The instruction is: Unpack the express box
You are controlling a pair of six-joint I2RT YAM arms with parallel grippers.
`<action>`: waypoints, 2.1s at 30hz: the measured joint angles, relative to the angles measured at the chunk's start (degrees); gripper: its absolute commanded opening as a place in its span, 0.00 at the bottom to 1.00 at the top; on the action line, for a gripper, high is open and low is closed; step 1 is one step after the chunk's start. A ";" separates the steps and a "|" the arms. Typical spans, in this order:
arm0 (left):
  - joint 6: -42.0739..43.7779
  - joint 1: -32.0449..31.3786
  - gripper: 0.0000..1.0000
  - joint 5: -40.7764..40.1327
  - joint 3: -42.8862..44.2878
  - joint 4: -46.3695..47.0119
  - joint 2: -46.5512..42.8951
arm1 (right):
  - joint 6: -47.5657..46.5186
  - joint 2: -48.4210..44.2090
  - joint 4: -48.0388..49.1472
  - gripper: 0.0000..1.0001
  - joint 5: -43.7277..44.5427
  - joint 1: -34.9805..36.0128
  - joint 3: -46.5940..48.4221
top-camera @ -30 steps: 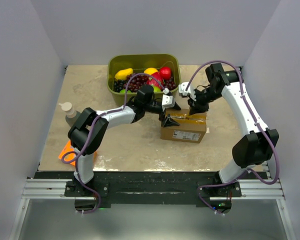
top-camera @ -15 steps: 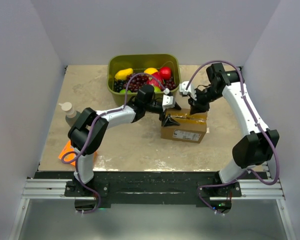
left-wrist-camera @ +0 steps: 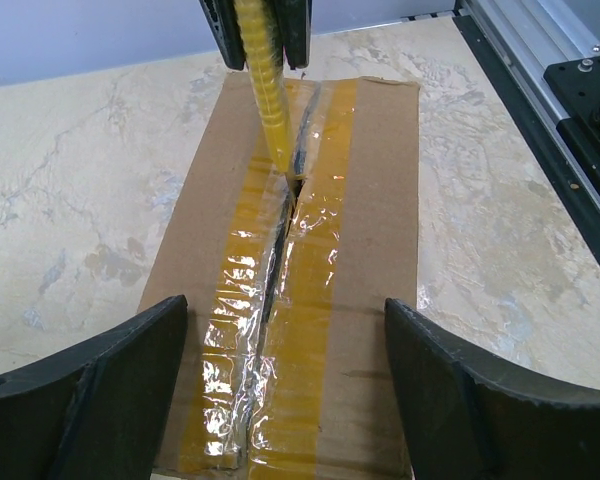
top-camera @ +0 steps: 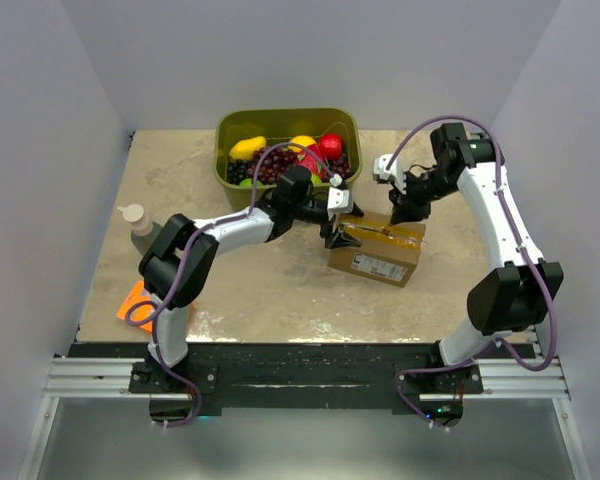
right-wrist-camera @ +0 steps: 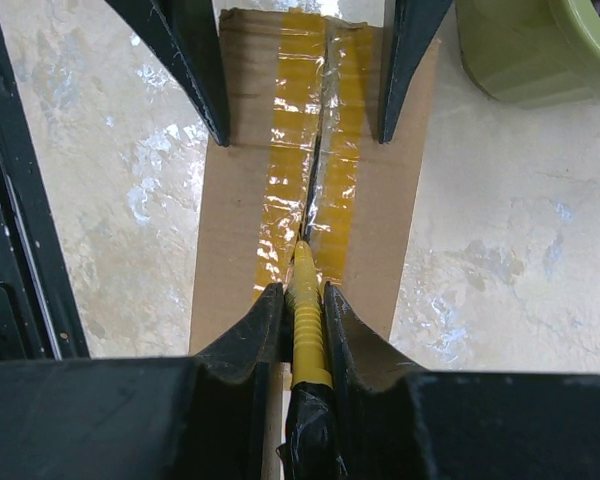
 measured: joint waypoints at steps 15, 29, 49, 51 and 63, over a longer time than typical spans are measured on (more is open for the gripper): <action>0.09 0.04 0.84 0.98 2.19 -2.43 1.18 | 6.16 -8.13 0.63 0.00 2.12 -1.90 0.92; 0.04 0.04 0.84 0.96 2.23 -2.56 1.18 | 9.44 -6.97 4.20 0.00 0.33 -1.86 -1.97; 0.02 0.04 0.84 0.92 2.23 -2.71 1.18 | 9.03 -4.96 5.88 0.00 -0.92 -1.88 -4.68; 0.02 0.04 0.84 0.92 2.23 -2.71 1.18 | 8.87 -4.94 5.90 0.00 -0.92 -1.88 -5.07; 0.04 0.04 0.84 0.83 2.23 -2.89 1.18 | 7.04 -4.31 6.54 0.00 -0.61 -1.88 -7.91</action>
